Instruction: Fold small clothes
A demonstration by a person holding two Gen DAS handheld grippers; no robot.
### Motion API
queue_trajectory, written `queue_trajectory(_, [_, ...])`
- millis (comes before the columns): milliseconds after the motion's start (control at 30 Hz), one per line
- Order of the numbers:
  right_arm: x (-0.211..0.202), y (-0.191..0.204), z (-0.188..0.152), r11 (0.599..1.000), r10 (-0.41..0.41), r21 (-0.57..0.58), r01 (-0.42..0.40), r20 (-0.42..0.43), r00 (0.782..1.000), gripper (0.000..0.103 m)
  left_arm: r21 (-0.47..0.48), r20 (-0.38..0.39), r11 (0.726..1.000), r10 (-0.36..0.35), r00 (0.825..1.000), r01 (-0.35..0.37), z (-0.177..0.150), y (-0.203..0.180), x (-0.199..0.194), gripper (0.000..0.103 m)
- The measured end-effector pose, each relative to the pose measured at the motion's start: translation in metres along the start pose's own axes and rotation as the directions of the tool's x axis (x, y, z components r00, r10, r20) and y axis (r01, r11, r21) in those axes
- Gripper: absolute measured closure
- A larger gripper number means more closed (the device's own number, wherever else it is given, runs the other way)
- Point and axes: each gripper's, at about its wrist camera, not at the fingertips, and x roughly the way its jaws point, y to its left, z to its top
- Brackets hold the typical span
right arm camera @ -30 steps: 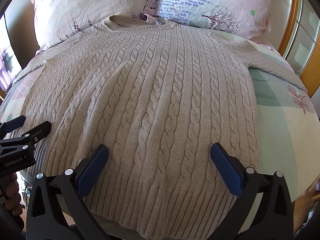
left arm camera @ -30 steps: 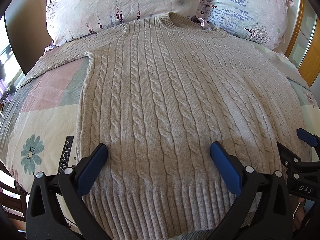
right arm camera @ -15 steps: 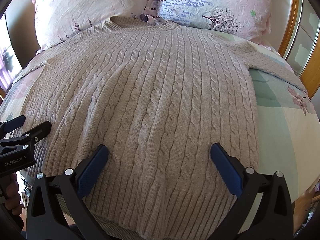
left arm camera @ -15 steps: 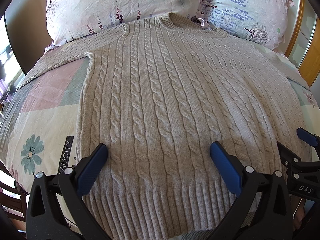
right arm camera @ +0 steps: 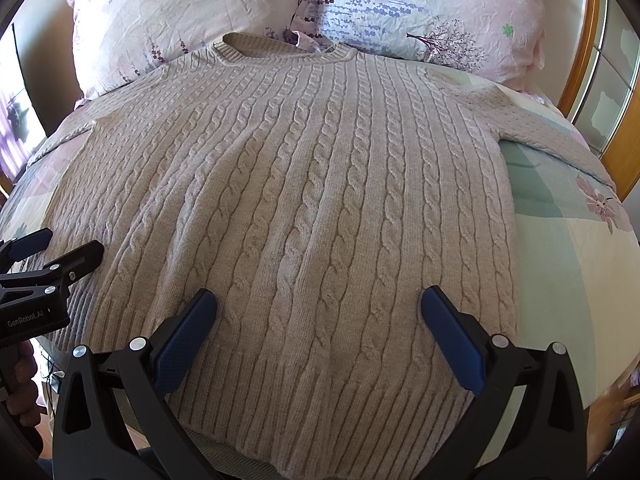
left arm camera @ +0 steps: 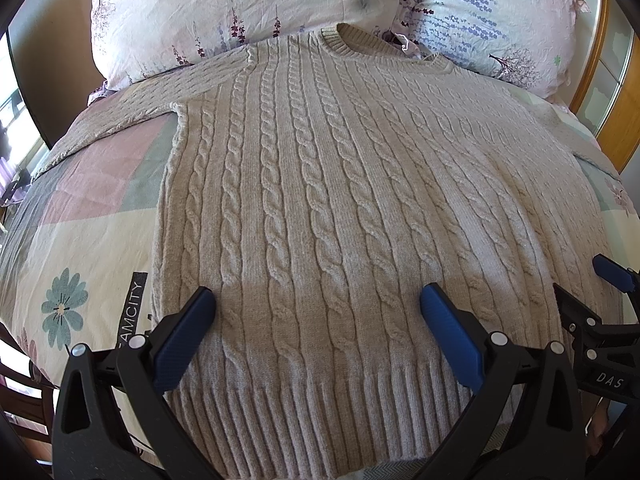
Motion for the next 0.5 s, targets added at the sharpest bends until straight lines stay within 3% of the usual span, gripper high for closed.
queue_trajectory(133, [0.001, -0.003, 0.001, 0.999, 0.026, -0.021, -0.026, 0.001, 1.000, 0.001, 0.011, -0.034, 1.000, -0.012, 0.999, 0.012, 0.006, 0.002, 0.003, 0.002])
queue_trajectory(200, [0.001, -0.013, 0.011, 0.996, 0.084, -0.011, -0.084, -0.024, 0.996, 0.001, 0.017, -0.052, 1.000, -0.025, 0.998, 0.026, 0.008, 0.004, 0.003, 0.002])
queue_trajectory(267, [-0.003, -0.037, 0.021, 0.987, 0.142, 0.080, -0.143, 0.011, 0.990, 0.001, 0.012, -0.075, 0.999, -0.047, 0.996, 0.048, 0.011, 0.006, 0.003, 0.002])
queue_trajectory(333, [-0.010, -0.091, 0.044, 0.966, 0.103, 0.228, -0.121, 0.091, 0.991, 0.001, -0.043, -0.084, 0.994, -0.101, 0.991, 0.098, 0.016, 0.015, 0.001, 0.002])
queue_trajectory(433, [-0.009, -0.200, 0.076, 0.864, 0.021, 0.496, -0.088, 0.140, 0.990, 0.005, -0.231, -0.023, 0.954, -0.203, 0.979, 0.192, 0.027, 0.045, -0.006, 0.002])
queue_trajectory(467, [-0.006, -0.236, 0.083, 0.811, 0.006, 0.578, -0.088, 0.142, 0.990, 0.017, -0.286, 0.004, 0.937, -0.206, 0.979, 0.198, 0.032, 0.054, -0.008, 0.002])
queue_trajectory(500, [-0.001, -0.280, 0.087, 0.734, -0.001, 0.672, -0.102, 0.151, 0.988, 0.022, -0.324, 0.027, 0.925, -0.199, 0.980, 0.197, 0.036, 0.062, -0.010, 0.002])
